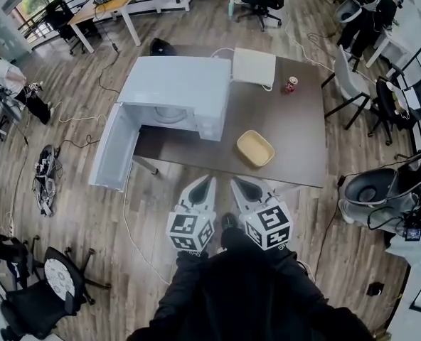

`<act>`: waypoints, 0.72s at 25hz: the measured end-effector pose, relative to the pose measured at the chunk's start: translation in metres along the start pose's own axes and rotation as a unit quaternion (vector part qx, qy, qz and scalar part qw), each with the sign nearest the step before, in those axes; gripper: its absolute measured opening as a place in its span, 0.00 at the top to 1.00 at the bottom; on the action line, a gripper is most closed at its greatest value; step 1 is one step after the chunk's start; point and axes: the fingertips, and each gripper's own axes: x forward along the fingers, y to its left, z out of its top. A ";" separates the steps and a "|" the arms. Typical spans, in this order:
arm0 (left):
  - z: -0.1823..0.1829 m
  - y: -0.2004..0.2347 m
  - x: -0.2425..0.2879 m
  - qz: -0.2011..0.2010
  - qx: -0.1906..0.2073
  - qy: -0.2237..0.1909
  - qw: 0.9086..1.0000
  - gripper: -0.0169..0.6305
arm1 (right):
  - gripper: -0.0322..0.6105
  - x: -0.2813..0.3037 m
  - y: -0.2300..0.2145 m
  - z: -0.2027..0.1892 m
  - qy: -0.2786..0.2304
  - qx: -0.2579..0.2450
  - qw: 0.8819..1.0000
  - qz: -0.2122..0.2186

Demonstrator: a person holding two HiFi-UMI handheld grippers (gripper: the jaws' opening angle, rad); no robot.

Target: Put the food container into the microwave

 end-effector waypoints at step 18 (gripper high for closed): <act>-0.045 0.043 0.090 0.030 -0.022 0.070 0.997 0.92 | 0.92 0.051 -0.093 -0.043 0.054 0.038 0.997 -0.029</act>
